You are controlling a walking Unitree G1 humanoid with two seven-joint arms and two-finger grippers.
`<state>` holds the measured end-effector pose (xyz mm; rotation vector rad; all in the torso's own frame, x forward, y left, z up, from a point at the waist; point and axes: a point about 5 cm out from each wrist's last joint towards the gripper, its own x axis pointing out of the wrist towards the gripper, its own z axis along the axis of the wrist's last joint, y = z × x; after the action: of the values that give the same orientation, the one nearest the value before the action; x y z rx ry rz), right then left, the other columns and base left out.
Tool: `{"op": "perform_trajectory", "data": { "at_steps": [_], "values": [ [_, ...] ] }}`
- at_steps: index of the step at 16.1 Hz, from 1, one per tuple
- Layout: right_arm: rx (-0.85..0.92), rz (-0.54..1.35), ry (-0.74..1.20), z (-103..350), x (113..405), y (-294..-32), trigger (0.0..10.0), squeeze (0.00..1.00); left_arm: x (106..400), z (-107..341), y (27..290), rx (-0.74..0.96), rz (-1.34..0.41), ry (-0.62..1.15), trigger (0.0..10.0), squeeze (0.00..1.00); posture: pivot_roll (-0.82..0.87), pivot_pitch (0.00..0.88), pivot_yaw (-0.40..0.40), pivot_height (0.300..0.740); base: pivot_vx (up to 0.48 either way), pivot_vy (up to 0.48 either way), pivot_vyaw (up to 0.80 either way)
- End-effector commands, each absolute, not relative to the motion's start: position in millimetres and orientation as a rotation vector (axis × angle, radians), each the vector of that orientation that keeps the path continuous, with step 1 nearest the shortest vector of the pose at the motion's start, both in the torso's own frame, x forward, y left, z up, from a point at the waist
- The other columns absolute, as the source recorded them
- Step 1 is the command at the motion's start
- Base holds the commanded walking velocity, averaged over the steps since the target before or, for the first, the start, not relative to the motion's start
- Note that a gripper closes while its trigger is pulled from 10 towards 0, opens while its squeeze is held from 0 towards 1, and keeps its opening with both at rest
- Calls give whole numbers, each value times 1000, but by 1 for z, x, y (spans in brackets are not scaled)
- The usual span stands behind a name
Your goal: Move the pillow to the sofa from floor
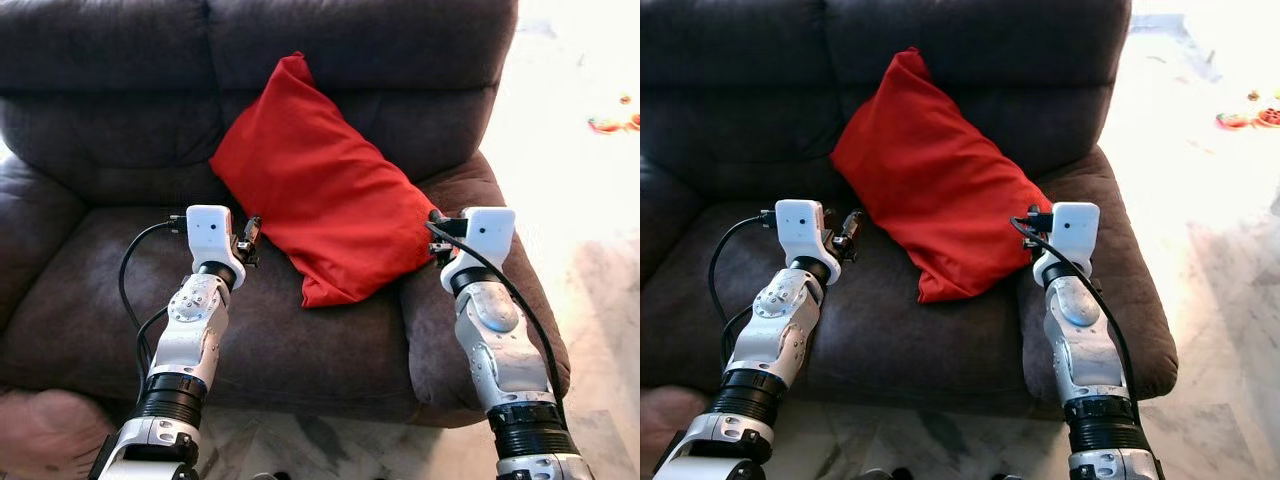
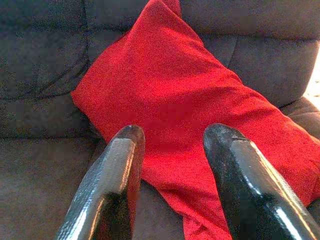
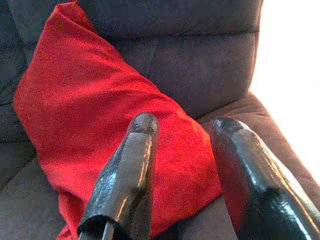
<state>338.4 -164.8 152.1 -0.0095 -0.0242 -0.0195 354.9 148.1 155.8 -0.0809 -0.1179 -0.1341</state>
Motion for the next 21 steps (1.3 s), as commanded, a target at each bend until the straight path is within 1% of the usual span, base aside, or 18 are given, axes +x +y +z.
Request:
{"op": "perform_trajectory", "data": {
  "at_steps": [1, 11, 13, 20, 21],
  "values": [
    [-6, -14, -27, 152, 339, -164, 10000, 0, 354, 157, 150, -66, -132, -121, 10000, 0, 33, 135, 63, 739, 244, 0, -606],
    [-10, -20, -22, 150, 339, -165, 10000, 0, 354, 158, 151, -59, -125, -123, 10000, 0, 33, 151, 60, 739, 283, 0, 0],
    [-8, -16, -27, 151, 339, -165, 10000, 0, 353, 158, 151, -59, -124, -123, 10000, 0, 31, 153, 59, 739, 313, 0, -675],
    [-17, -14, -28, 150, 339, -163, 10000, 0, 353, 158, 151, -60, -132, -125, 10000, 0, 36, 156, 57, 739, 306, 0, 0],
    [-19, -17, -22, 149, 339, -164, 10000, 0, 352, 159, 149, -67, -143, -131, 10000, 0, 36, 156, 56, 739, 0, 0, 0]
  ]
}}
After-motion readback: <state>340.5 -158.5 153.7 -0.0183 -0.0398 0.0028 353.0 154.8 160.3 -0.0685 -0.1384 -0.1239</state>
